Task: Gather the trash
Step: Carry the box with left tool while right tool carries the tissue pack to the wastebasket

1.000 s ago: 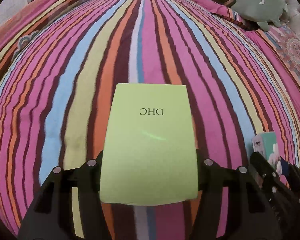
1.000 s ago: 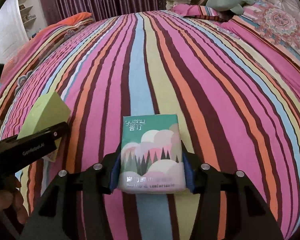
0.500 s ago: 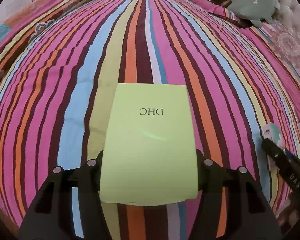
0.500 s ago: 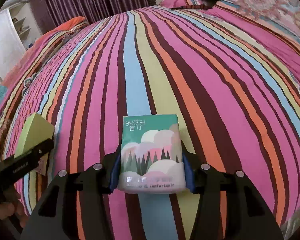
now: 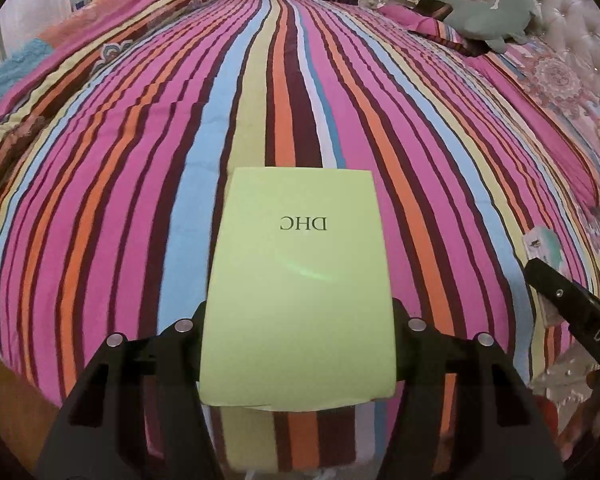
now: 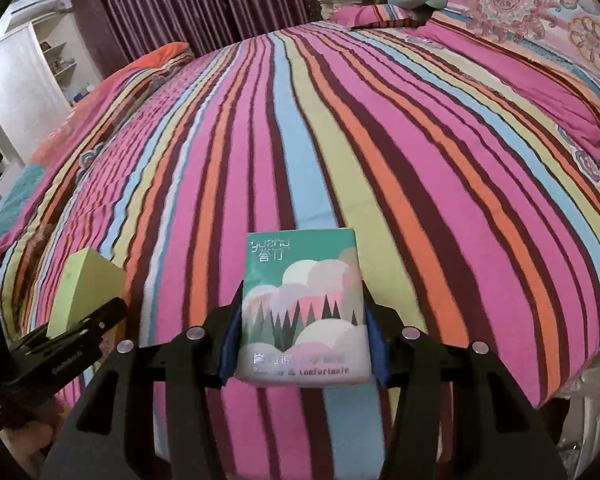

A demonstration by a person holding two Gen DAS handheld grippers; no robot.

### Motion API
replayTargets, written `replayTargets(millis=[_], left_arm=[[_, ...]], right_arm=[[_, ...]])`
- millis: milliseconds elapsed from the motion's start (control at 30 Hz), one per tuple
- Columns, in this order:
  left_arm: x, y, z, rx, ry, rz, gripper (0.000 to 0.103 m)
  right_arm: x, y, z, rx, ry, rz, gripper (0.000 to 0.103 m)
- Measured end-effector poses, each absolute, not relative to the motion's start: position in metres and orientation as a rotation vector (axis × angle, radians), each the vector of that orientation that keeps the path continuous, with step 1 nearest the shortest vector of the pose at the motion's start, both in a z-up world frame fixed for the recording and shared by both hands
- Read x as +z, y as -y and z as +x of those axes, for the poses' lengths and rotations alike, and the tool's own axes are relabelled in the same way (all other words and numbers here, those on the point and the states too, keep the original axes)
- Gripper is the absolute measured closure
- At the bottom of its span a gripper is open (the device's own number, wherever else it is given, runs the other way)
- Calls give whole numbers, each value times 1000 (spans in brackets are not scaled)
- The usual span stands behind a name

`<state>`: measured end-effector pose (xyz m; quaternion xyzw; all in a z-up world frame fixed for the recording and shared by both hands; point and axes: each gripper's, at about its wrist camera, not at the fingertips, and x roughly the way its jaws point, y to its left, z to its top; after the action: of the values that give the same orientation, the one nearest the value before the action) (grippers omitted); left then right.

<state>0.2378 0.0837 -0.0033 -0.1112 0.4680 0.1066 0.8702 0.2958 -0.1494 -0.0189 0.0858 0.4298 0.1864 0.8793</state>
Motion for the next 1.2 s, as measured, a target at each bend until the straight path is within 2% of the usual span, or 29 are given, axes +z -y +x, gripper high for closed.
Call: replayTargets(millis=[367,733,933,1200], left_arm=[[2,-66,150,197,-938,-157,47],[-15,-52,77,165,-1006,-198,47],[-40,-42,59,155,-1083,-231,47],[-97,-30,58,100,-1285,-298,47]], right_arm=[[-23,145,230,472,-902,162,54],[-27,149,171,538,-927,148,54],[-49,146,157,553,-1044,172,54],[-108,135,159,536,-1299,213,54]])
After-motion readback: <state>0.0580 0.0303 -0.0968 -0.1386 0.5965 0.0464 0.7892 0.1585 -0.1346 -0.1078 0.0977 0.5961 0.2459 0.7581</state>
